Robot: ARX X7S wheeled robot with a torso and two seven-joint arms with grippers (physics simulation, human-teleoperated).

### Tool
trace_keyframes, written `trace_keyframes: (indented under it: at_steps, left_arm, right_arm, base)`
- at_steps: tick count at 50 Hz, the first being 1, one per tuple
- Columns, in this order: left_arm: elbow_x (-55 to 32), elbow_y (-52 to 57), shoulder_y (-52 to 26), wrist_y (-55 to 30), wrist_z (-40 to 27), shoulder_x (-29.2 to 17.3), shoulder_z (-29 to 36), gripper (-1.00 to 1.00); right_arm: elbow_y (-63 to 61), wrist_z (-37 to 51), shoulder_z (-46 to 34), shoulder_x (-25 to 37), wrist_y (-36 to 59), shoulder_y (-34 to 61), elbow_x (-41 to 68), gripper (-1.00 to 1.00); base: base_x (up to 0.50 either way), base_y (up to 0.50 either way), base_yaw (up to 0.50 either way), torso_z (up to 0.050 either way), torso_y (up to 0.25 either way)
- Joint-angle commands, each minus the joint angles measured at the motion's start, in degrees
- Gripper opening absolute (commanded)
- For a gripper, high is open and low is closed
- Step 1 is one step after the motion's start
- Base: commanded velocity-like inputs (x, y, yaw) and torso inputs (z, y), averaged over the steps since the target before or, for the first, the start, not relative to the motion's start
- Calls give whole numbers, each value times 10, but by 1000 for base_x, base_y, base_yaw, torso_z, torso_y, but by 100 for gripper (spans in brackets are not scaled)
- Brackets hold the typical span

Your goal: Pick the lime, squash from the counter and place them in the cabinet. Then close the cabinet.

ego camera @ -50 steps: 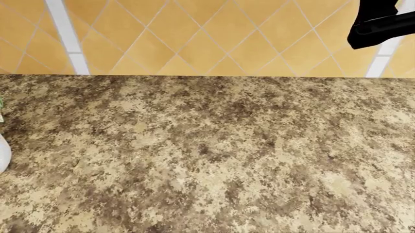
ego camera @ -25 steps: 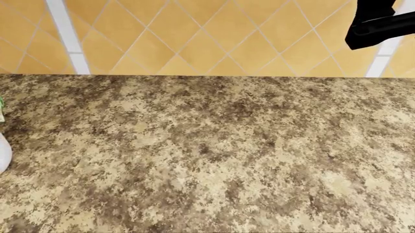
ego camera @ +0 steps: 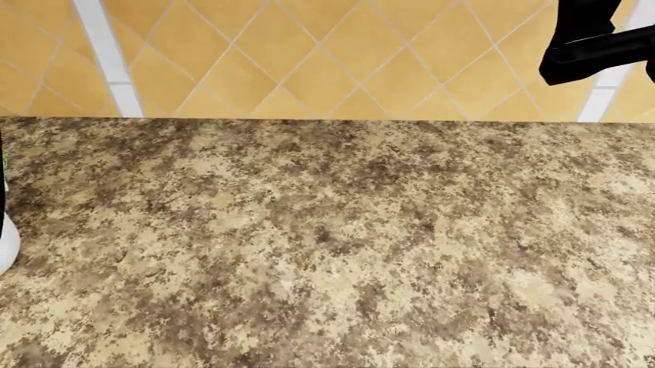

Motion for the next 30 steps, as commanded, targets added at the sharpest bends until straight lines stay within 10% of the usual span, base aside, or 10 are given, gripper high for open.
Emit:
trace_keyframes:
  at_steps: [1,30]
  left_arm:
    - [-56,-88,51,-10,39,21,91,100]
    - [-234,269,203,-68,-110,-94,-208,100]
  right_arm:
    - [-2,2,0,1,-4,-4,1,100]
    - [-4,6,-2,8,-4,-6,4,100]
  base:
    - [0,0,0,0,-11]
    - [0,0,0,0,-4]
